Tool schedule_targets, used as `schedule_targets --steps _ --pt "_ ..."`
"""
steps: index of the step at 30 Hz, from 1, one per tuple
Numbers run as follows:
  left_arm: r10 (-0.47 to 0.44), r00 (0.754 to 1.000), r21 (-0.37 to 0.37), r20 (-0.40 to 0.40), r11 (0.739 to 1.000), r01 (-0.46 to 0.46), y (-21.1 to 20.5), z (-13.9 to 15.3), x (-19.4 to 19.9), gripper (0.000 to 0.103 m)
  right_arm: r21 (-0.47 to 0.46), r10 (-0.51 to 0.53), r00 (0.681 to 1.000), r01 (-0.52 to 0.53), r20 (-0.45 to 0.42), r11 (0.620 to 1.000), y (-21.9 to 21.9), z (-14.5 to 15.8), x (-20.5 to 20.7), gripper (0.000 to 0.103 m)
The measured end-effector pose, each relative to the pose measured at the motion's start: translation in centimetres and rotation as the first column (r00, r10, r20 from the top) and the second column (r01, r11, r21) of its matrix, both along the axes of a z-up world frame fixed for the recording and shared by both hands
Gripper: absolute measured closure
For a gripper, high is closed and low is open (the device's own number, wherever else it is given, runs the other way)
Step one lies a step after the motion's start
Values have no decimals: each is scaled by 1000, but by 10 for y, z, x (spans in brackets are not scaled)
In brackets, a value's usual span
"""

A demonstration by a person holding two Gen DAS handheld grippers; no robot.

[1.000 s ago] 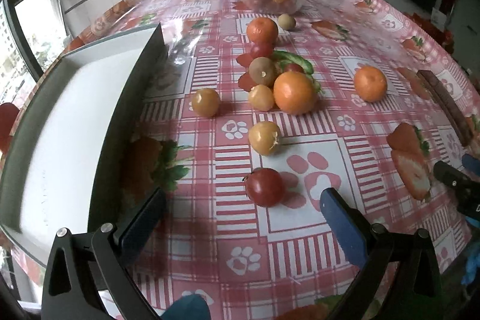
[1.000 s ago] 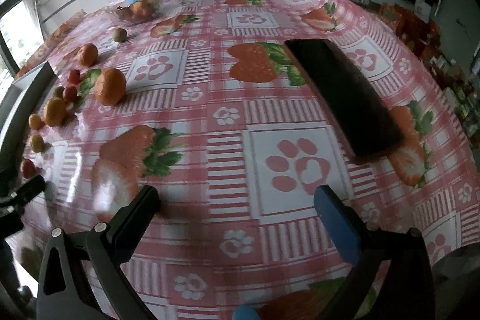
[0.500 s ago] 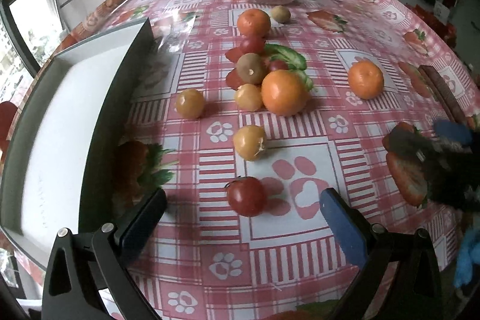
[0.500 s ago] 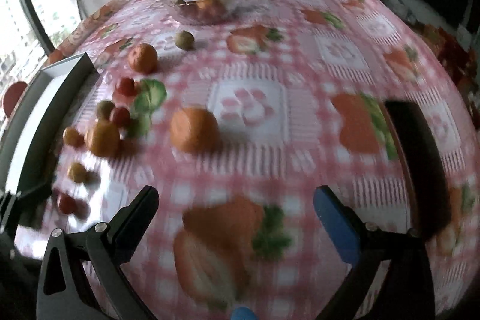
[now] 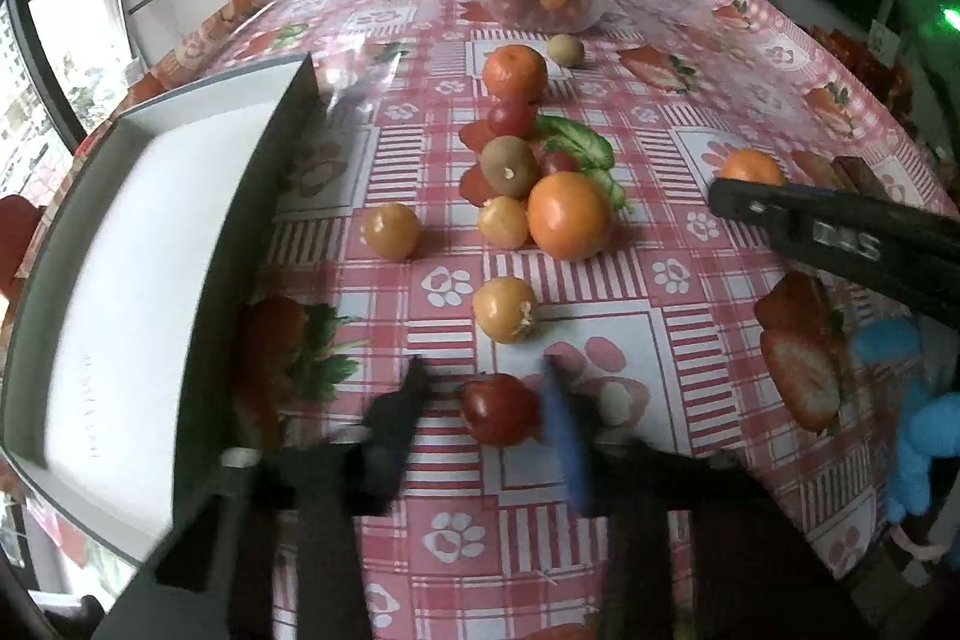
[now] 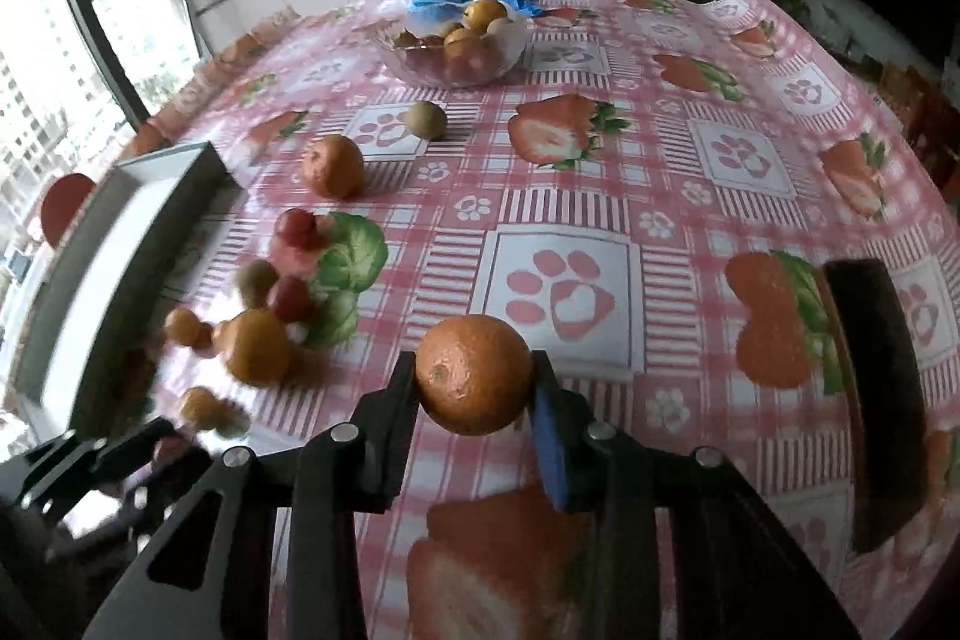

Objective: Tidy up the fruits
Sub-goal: 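Carry the tomato and the mandarin with both tools over the white tray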

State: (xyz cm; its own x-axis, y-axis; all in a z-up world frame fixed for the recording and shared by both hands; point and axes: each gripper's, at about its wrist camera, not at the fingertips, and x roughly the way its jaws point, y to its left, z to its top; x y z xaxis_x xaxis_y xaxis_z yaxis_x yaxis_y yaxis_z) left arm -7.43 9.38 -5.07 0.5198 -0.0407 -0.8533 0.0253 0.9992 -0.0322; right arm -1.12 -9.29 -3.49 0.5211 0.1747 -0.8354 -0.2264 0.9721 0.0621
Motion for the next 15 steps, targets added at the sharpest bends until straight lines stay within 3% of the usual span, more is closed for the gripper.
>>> schedule_targets --steps 7,15 --pt "0 1000 -58 -16 998 -1 10 5 -7 79 45 11 1000 -11 -5 999 -10 9 -25 65" --pt "-17 999 -74 31 997 19 19 26 -21 79 59 12 1000 -11 -9 998 -10 19 -41 64"
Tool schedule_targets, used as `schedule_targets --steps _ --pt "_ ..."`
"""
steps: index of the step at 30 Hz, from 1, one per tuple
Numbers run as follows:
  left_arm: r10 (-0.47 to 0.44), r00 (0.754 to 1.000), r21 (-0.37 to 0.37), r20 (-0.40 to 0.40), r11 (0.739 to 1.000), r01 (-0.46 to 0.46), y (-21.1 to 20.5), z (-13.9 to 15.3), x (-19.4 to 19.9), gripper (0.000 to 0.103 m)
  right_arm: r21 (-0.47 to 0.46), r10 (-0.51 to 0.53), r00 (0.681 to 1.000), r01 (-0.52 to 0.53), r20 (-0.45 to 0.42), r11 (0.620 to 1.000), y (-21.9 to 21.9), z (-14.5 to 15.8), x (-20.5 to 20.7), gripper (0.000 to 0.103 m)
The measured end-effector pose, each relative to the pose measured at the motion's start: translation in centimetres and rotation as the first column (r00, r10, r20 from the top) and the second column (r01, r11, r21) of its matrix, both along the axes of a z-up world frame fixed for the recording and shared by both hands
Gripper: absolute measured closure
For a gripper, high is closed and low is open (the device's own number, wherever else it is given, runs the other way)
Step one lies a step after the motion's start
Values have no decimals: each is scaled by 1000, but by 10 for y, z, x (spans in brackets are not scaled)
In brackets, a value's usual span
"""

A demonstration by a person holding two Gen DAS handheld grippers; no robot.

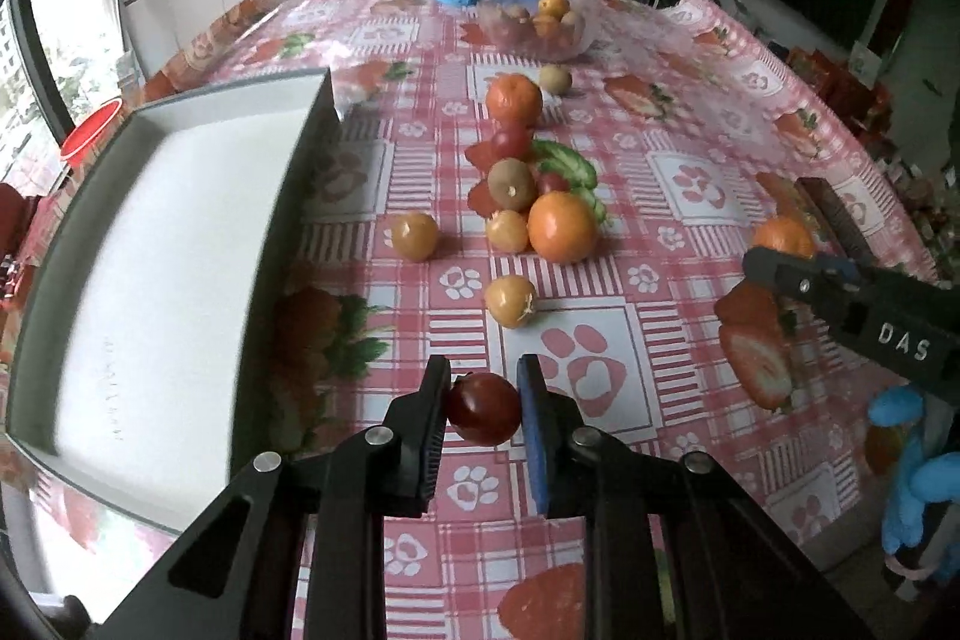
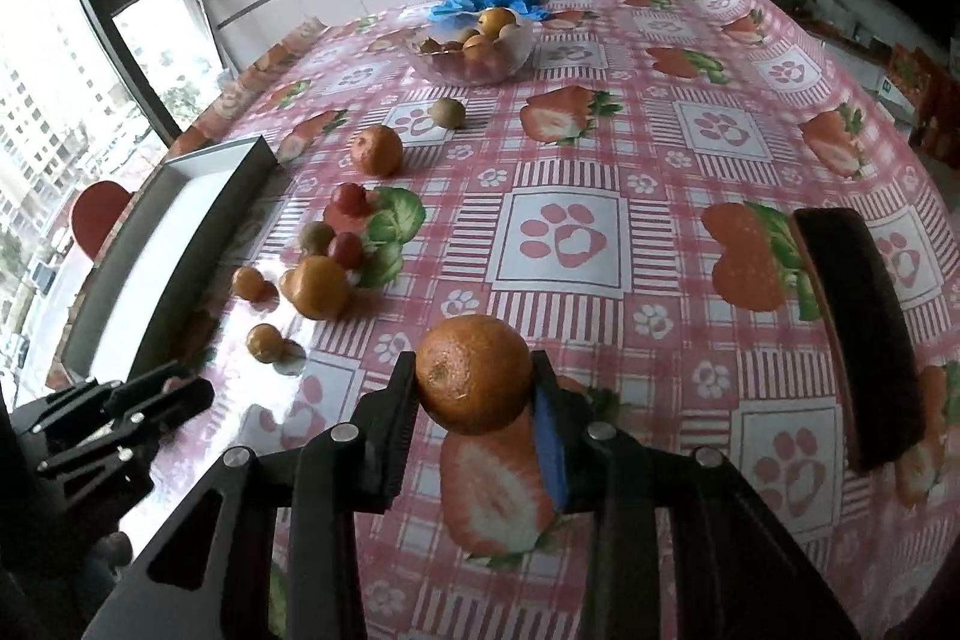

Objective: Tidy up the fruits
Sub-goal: 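Carry the tomato and the mandarin with both tools over the white tray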

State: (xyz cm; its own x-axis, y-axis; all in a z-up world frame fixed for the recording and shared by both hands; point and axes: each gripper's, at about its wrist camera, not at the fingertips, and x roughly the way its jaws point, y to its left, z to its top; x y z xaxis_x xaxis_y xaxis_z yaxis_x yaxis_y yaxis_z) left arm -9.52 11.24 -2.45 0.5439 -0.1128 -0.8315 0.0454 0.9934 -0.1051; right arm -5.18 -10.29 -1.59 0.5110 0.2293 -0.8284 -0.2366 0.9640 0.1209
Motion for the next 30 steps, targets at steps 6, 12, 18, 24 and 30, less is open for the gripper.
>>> schedule_targets --steps 6,12,18,24,30 --pt "2 999 -7 34 1000 -2 12 16 -5 79 -15 17 1000 -17 -1 1000 13 6 -7 64" --pt "14 997 -4 78 1000 -13 33 34 -12 79 -34 59 998 -59 2 998 41 14 -9 64" --pt "50 992 17 112 999 -52 71 47 -12 79 -51 132 991 -131 11 990 84 24 -6 64" --pt "102 985 70 135 991 -112 119 58 -9 79 -55 232 972 -231 24 972 137 34 0 64" --pt "151 982 93 114 982 -162 161 58 -1 79 -52 338 941 -337 18 940 196 37 2 64"
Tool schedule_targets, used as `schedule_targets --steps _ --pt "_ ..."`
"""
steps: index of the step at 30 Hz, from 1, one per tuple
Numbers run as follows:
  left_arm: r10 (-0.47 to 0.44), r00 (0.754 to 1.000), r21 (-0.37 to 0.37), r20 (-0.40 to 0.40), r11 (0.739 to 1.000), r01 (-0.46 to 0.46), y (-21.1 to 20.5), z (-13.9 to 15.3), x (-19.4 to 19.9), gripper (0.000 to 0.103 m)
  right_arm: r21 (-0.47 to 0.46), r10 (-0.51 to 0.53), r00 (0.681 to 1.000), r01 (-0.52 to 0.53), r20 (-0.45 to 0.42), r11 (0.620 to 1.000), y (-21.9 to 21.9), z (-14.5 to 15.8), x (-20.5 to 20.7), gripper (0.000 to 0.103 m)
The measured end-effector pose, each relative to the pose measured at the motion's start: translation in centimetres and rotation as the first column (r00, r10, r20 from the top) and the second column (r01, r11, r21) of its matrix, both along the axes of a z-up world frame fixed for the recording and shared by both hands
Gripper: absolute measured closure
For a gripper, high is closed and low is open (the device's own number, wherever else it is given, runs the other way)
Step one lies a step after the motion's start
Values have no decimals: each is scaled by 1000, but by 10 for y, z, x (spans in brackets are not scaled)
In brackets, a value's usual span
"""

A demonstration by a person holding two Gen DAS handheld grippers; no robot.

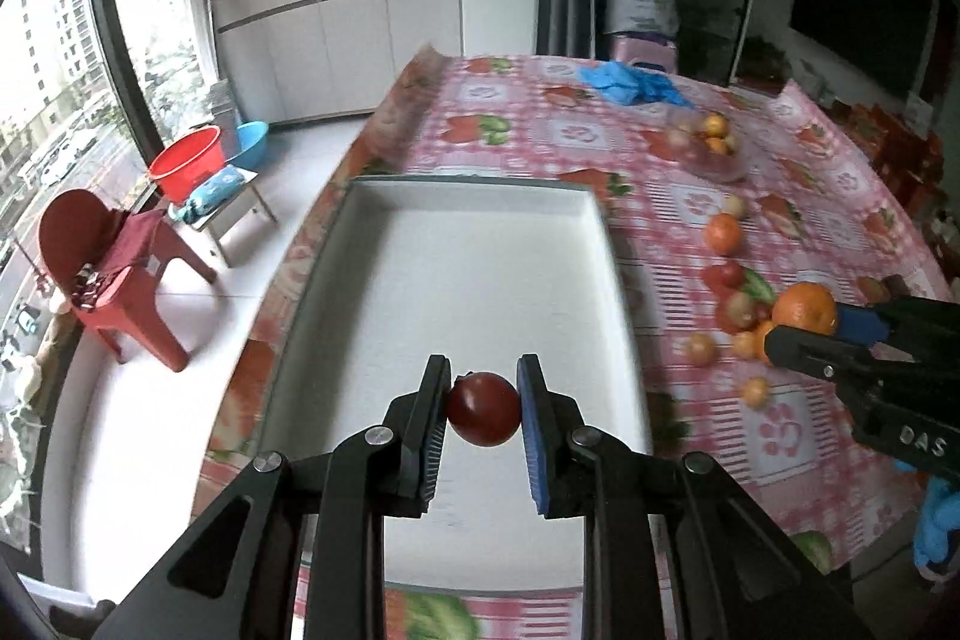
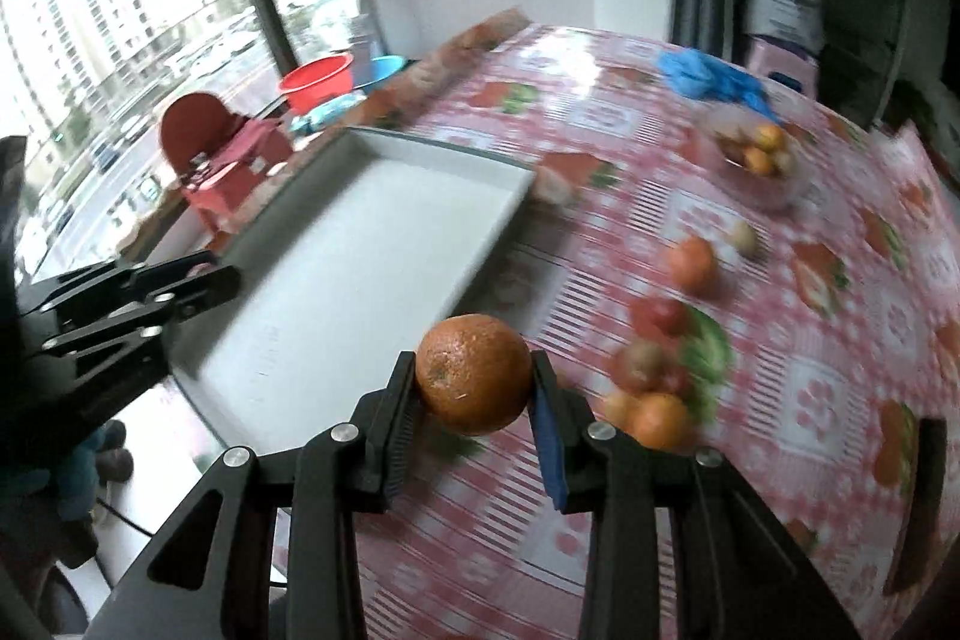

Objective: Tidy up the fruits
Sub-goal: 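Carry the tomato and the mandarin with both tools over the white tray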

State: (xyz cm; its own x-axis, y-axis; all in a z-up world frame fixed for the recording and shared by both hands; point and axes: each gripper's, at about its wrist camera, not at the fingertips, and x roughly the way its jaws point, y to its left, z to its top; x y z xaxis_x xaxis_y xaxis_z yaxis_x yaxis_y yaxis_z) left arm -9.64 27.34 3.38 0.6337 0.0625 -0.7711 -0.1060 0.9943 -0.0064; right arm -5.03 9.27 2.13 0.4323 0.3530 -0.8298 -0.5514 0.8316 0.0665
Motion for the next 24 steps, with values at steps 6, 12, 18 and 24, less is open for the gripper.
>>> schedule_targets --steps 6,12,18,24 --pt "29 999 2 -24 1000 -29 26 -12 10 79 -21 74 996 -75 -41 997 48 -7 12 64" --pt "44 998 -6 -44 999 -45 42 -25 14 79 -29 97 992 -100 -77 995 81 -16 30 65" --pt "67 996 -30 -53 997 -69 51 -36 21 79 -53 101 989 -106 -105 993 95 -31 35 65" --pt "68 993 -14 -96 997 -70 47 -57 27 79 -88 105 984 -118 -142 989 100 -52 34 64"
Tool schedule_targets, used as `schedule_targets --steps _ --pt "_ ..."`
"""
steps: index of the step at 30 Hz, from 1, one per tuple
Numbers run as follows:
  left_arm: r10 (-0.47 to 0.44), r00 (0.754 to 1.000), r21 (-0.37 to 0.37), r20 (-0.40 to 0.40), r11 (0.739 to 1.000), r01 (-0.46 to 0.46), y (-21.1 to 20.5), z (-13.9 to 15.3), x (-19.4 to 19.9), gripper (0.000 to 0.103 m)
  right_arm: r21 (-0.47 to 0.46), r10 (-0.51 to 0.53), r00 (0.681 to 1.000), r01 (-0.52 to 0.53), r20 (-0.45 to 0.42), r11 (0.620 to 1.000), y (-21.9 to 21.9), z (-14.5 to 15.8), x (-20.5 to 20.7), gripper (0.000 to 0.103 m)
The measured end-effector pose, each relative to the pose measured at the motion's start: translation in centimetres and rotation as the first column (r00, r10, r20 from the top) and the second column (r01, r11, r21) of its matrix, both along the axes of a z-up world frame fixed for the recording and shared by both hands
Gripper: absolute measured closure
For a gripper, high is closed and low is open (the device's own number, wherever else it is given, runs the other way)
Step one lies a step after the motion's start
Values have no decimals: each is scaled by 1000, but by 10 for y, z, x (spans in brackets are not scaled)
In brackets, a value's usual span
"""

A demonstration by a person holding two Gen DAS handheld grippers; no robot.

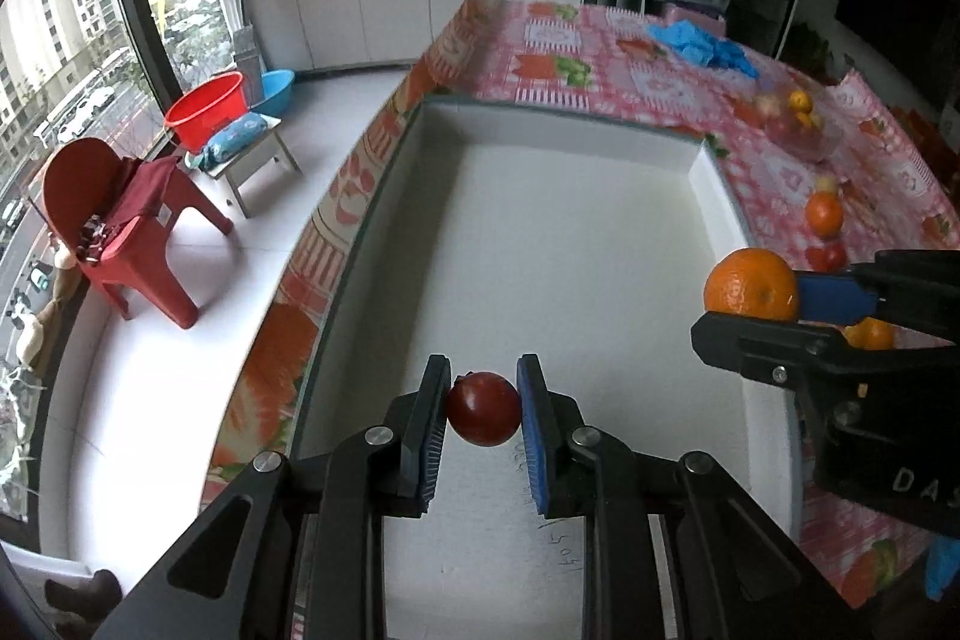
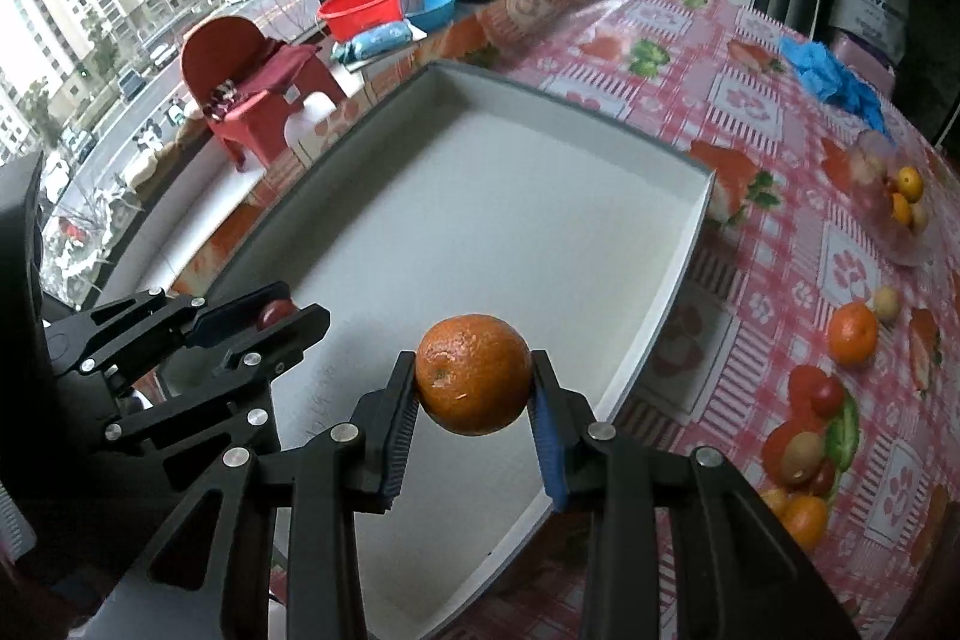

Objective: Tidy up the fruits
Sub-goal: 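Open the left tool dropping the tomato while the right tool drops the mandarin into the tray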

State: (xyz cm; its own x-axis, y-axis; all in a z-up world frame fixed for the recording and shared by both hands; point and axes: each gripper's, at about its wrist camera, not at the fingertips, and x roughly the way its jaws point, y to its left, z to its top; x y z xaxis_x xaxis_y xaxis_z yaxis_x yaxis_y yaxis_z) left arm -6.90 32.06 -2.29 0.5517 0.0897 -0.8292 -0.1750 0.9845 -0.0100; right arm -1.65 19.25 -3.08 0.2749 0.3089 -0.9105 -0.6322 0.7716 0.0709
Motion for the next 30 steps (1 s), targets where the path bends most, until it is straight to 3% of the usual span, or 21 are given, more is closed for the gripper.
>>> schedule_targets --steps 8,12,13,14,15,16,17,18,21,30 --pt "-16 1000 35 -13 999 16 -6 -14 -4 79 -23 6 1000 -6 -6 1000 -2 -8 -4 62" --pt "-28 1000 46 -14 999 29 -7 -16 -5 78 -9 0 1000 0 -5 1000 -4 -4 -3 31" --pt "-32 999 48 -19 998 33 -9 -17 -4 78 -6 0 1000 0 2 1000 -4 -3 -4 27" --pt "-34 999 52 -24 998 36 -10 -18 -4 62 -2 -1 1000 1 15 1000 -5 0 -5 23" --pt "-31 999 57 -24 998 33 -10 -18 -4 24 -1 -3 1000 3 21 1000 -5 2 -6 22" --pt "-8 1000 72 -3 997 8 -10 -16 -7 9 4 -6 1000 6 28 1000 -7 6 -7 21" --pt "9 999 82 32 997 -12 -10 -12 -11 3 8 -10 999 9 32 1000 -8 8 -7 20" --pt "16 997 81 71 997 -22 -10 -7 -15 3 14 -17 999 16 37 1000 -10 10 -7 17" --pt "5 998 66 64 998 -9 -11 -1 -16 3 36 -51 998 50 41 998 -22 17 -4 12" --pt "1 999 80 54 997 -5 -25 10 -14 3 48 -118 990 115 78 992 -73 29 -6 11"
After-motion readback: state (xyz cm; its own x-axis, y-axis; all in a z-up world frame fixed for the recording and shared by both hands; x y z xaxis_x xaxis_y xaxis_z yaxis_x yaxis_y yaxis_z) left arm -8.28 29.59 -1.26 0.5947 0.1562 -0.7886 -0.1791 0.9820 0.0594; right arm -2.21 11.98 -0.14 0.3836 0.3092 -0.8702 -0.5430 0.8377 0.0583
